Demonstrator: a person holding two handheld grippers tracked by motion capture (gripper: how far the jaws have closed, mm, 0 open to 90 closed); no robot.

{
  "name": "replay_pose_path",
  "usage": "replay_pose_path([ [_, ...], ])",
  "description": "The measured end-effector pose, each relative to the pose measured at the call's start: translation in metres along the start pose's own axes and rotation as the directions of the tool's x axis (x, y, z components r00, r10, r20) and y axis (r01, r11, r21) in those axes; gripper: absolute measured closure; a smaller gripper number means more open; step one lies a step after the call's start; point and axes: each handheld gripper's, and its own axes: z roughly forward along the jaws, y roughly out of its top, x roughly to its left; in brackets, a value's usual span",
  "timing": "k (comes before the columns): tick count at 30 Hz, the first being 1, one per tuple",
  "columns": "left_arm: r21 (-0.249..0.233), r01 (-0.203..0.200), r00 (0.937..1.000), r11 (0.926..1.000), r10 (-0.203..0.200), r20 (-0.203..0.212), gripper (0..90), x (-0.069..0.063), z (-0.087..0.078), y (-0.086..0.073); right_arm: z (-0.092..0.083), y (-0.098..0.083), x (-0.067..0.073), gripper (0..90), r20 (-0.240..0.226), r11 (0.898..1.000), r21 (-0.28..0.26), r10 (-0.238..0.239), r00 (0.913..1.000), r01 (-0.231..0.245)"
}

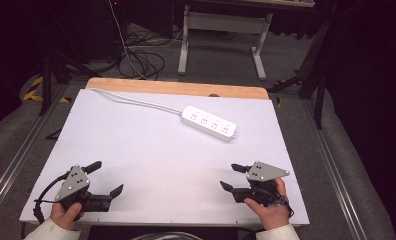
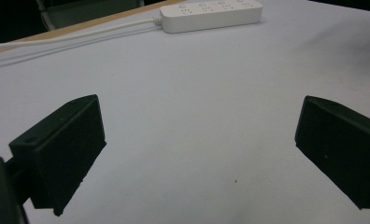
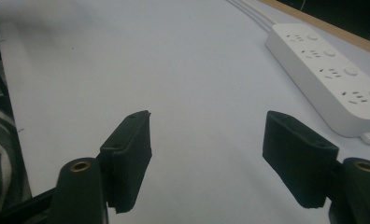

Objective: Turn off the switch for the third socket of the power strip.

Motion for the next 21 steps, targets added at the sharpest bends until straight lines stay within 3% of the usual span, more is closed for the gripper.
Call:
replay_pose_path([
  [7, 0.004, 0.002, 1.0000, 1.0000, -0.002, -0.004, 2.2, 0.000, 0.000, 0.000, 0.000, 0.017, -0.009, 34.9, 0.014, 1.000, 0.007, 0.012, 0.9998, -0.012],
  [10, 0.004, 0.002, 1.0000, 1.0000, -0.002, -0.005, 2.2, 0.000, 0.000, 0.000, 0.000, 0.024, -0.014, 42.6, -0.018, 0.999, 0.002, 0.037, 0.9992, -0.037],
  [13, 0.006, 0.001, 1.0000, 1.0000, -0.001, -0.007, 2.2, 0.000, 0.001, 0.000, 0.001, 0.029, -0.015, 42.9, -0.017, 0.999, 0.007, 0.054, 0.9984, -0.054],
  [21, 0.009, -0.001, 1.0000, 1.0000, 0.001, -0.009, 2.2, 0.000, 0.001, 0.000, 0.002, 0.047, -0.022, 45.2, -0.016, 1.000, 0.008, 0.026, 0.9995, -0.026],
])
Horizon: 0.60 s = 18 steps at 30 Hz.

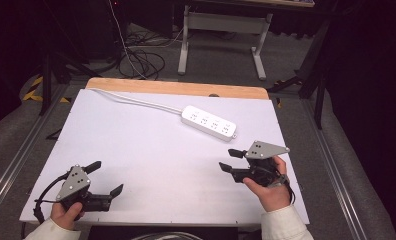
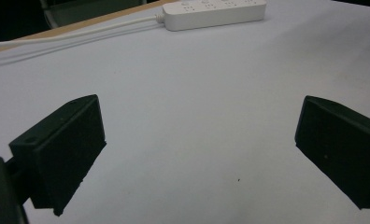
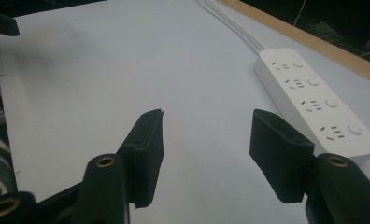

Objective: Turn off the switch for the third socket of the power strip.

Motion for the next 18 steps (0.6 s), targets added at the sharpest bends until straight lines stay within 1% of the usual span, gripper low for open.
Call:
replay_pose_path([
  [3, 0.000, -0.003, 1.0000, 1.0000, 0.003, -0.002, 2.2, 0.000, 0.000, 0.000, 0.001, 0.010, -0.004, 45.5, 0.003, 1.000, -0.004, -0.015, 0.9999, 0.015],
  [6, -0.010, -0.009, 0.9999, 0.9999, 0.009, 0.006, 2.2, -0.001, 0.000, 0.000, 0.002, 0.014, -0.005, 46.5, 0.005, 1.000, -0.006, -0.015, 0.9999, 0.015],
  [9, -0.001, -0.012, 0.9999, 0.9999, 0.012, 0.004, 2.1, -0.001, 0.000, 0.000, 0.003, 0.019, -0.009, 48.8, 0.010, 1.000, -0.012, -0.013, 0.9999, 0.013],
  [11, 0.000, 0.002, 1.0000, 1.0000, -0.002, 0.004, 2.1, -0.002, 0.000, 0.000, 0.006, 0.022, -0.011, 52.0, 0.015, 1.000, -0.006, -0.022, 0.9997, 0.022],
  [12, -0.001, -0.005, 1.0000, 1.0000, 0.005, 0.002, 2.1, -0.001, -0.001, 0.000, 0.007, 0.024, -0.013, 55.1, 0.016, 1.000, 0.001, -0.030, 0.9994, 0.030],
  [13, -0.002, 0.005, 1.0000, 1.0000, -0.005, 0.000, 2.1, -0.002, -0.001, -0.001, 0.009, 0.026, -0.014, 60.0, 0.013, 0.999, 0.012, -0.034, 0.9993, 0.033],
  [14, 0.000, -0.004, 1.0000, 1.0000, 0.004, -0.002, 2.2, -0.001, -0.002, -0.001, 0.012, 0.030, -0.018, 68.5, 0.006, 0.999, 0.041, -0.033, 0.9994, 0.032],
  [15, -0.005, -0.001, 1.0000, 1.0000, 0.001, -0.003, 2.2, -0.001, -0.002, -0.001, 0.012, 0.030, -0.018, 68.5, 0.006, 0.999, 0.041, -0.033, 0.9994, 0.032],
  [16, -0.007, 0.001, 1.0000, 1.0000, -0.001, 0.001, 2.2, -0.001, -0.003, -0.002, 0.013, 0.032, -0.020, 74.1, 0.012, 0.998, 0.046, -0.035, 0.9993, 0.034],
  [17, -0.011, -0.005, 1.0000, 0.9999, 0.005, 0.001, 2.1, -0.001, -0.004, -0.002, 0.014, 0.035, -0.023, 84.0, 0.032, 0.999, 0.041, -0.032, 0.9990, 0.031],
  [18, -0.013, 0.004, 1.0000, 0.9999, -0.004, 0.003, 2.1, -0.001, -0.005, -0.002, 0.014, 0.035, -0.023, 84.0, 0.032, 0.999, 0.041, -0.032, 0.9990, 0.031],
])
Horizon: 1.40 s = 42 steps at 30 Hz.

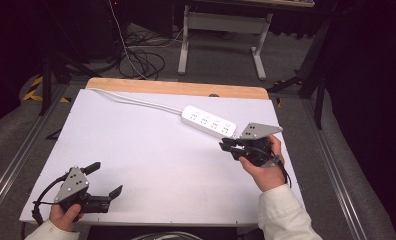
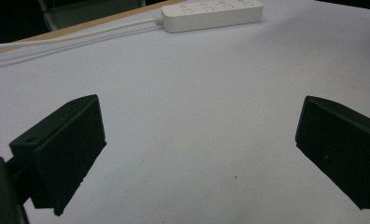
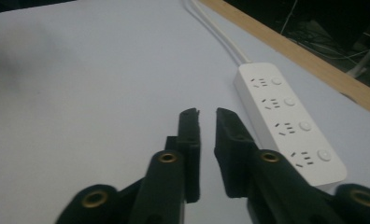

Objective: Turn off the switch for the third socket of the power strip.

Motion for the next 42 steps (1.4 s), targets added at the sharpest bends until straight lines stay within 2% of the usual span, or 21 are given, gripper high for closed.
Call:
replay_pose_path([
  [2, 0.001, 0.001, 1.0000, 1.0000, -0.001, -0.002, 2.1, 0.000, 0.000, 0.000, 0.003, 0.004, -0.005, 90.0, 0.011, 1.000, 0.006, 0.006, 0.9999, -0.006],
  [5, 0.006, -0.003, 1.0000, 1.0000, 0.003, -0.004, 2.1, 0.001, 0.001, 0.000, 0.008, 0.010, -0.013, 90.0, 0.027, 1.000, 0.004, 0.008, 0.9996, -0.008],
  [7, 0.007, -0.004, 1.0000, 1.0000, 0.004, -0.002, 2.2, 0.001, 0.001, 0.000, 0.013, 0.016, -0.023, 90.0, 0.044, 1.000, -0.011, 0.028, 0.9986, -0.027],
  [10, 0.005, 0.008, 1.0000, 1.0000, -0.008, -0.001, 2.1, 0.000, 0.001, 0.000, 0.018, 0.018, -0.031, 90.0, 0.052, 0.999, -0.016, 0.049, 0.9975, -0.048],
  [15, 0.007, -0.006, 1.0000, 1.0000, 0.006, -0.003, 2.2, 0.001, 0.002, 0.000, 0.035, 0.020, -0.051, 90.0, 0.091, 0.994, -0.017, 0.108, 0.9899, -0.107],
  [20, 0.007, -0.005, 1.0000, 1.0000, 0.005, -0.001, 2.2, 0.001, 0.002, 0.000, 0.051, 0.016, -0.065, 90.0, 0.116, 0.991, -0.017, 0.131, 0.9846, -0.130],
  [29, 0.004, -0.008, 1.0000, 1.0000, 0.008, -0.005, 2.2, 0.001, 0.002, 0.000, 0.075, 0.009, -0.078, 90.0, 0.150, 0.990, 0.003, 0.140, 0.9787, -0.142],
  [39, 0.001, 0.002, 1.0000, 1.0000, -0.002, -0.007, 2.2, 0.001, 0.001, 0.001, 0.103, -0.002, -0.093, 90.0, 0.189, 0.980, 0.012, 0.195, 0.9625, -0.201],
  [42, 0.003, -0.002, 1.0000, 1.0000, 0.002, -0.006, 2.2, 0.000, 0.001, 0.001, 0.108, -0.004, -0.095, 90.0, 0.174, 0.975, 0.011, 0.215, 0.9612, -0.220],
])
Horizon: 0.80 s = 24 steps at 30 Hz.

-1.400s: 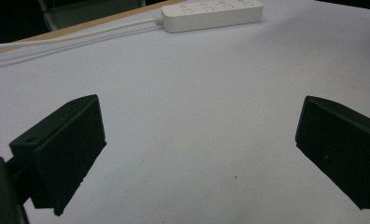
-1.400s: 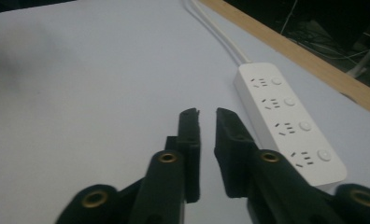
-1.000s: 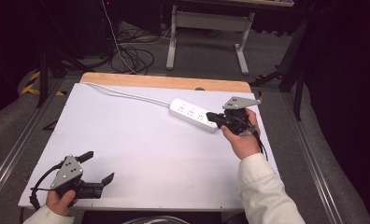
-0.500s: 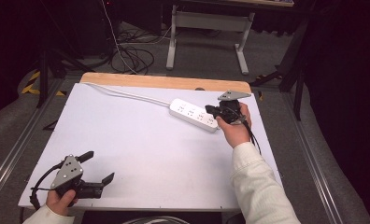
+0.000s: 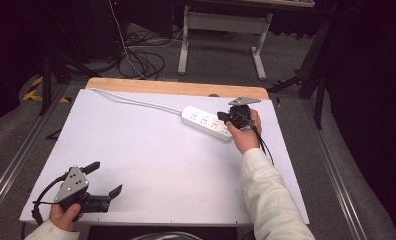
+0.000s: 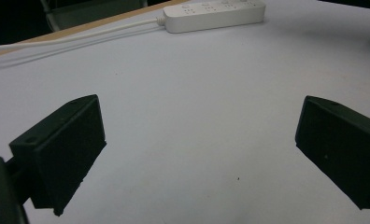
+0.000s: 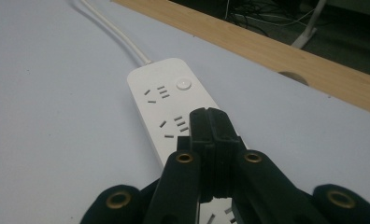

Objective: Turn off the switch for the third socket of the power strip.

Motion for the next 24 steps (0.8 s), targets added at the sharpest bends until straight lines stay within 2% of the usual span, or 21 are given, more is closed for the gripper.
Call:
replay_pose_path([
  [13, 0.004, -0.006, 1.0000, 1.0000, 0.006, -0.002, 2.2, 0.001, 0.001, 0.000, 0.025, -0.009, -0.010, 90.0, 0.060, 0.999, 0.035, 0.032, 0.9977, -0.034],
  [20, 0.007, -0.005, 1.0000, 1.0000, 0.005, -0.002, 2.2, 0.001, 0.001, 0.000, 0.032, -0.013, -0.011, 90.0, 0.057, 0.998, 0.051, 0.038, 0.9976, -0.041],
  [24, 0.007, 0.000, 1.0000, 1.0000, 0.000, 0.000, 2.2, 0.000, 0.001, 0.000, 0.036, -0.015, -0.011, 90.0, 0.067, 0.998, 0.063, 0.027, 0.9974, -0.031],
])
